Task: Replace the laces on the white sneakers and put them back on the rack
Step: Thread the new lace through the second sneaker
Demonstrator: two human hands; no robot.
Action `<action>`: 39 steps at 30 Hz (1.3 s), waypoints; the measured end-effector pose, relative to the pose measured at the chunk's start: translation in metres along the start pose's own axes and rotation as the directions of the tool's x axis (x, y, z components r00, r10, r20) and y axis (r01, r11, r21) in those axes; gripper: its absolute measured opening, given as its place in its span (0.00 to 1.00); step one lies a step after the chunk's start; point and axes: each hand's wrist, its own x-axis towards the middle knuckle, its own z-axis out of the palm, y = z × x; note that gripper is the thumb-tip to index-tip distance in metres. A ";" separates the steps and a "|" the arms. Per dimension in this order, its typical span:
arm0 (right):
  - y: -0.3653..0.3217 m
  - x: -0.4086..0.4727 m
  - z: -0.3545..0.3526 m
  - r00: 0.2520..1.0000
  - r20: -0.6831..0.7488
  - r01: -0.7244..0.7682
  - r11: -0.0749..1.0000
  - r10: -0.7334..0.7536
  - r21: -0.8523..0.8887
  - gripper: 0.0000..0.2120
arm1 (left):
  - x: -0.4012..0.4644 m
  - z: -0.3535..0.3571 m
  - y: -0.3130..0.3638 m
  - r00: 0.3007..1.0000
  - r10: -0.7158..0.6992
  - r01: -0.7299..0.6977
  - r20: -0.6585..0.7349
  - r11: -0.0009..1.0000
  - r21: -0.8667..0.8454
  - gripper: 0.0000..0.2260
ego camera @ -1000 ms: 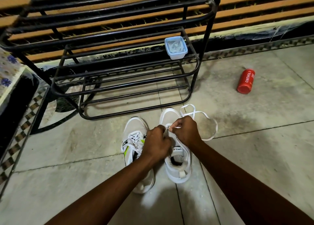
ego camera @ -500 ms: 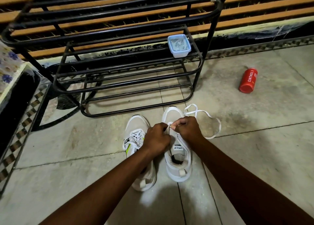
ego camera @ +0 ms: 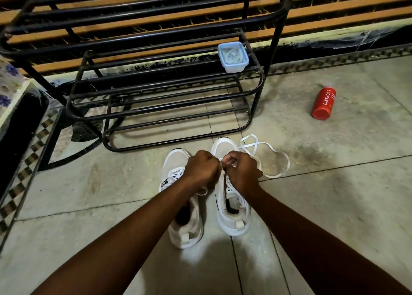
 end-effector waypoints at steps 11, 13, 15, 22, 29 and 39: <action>0.010 -0.009 -0.016 1.000 0.002 0.027 0.995 -0.027 0.094 0.13 | 0.029 0.007 0.011 0.988 0.155 -0.133 -0.003 0.858 0.496 0.14; 0.018 -0.023 -0.022 0.989 -0.049 0.131 0.982 -0.138 -0.133 0.10 | 0.033 0.007 0.009 0.989 0.147 -0.126 -0.001 0.850 0.511 0.14; 0.031 -0.039 -0.025 0.961 -0.048 0.259 0.943 -0.274 -0.209 0.15 | 0.034 0.002 0.008 0.991 0.135 -0.124 0.016 0.853 0.507 0.12; 0.042 -0.050 -0.019 0.899 -0.136 0.340 0.858 -0.417 -0.385 0.18 | 0.034 -0.022 0.006 0.938 0.112 -0.130 -0.327 0.991 -0.032 0.04; 0.049 -0.051 -0.013 0.861 -0.112 0.410 0.807 -0.497 -0.425 0.16 | 0.031 -0.049 -0.006 0.701 0.709 -0.696 0.078 0.656 0.293 0.07; 0.056 -0.043 -0.012 0.867 -0.027 0.460 0.818 -0.498 -0.345 0.15 | 0.028 -0.054 0.022 0.932 0.227 -0.360 -0.282 0.657 -0.663 0.13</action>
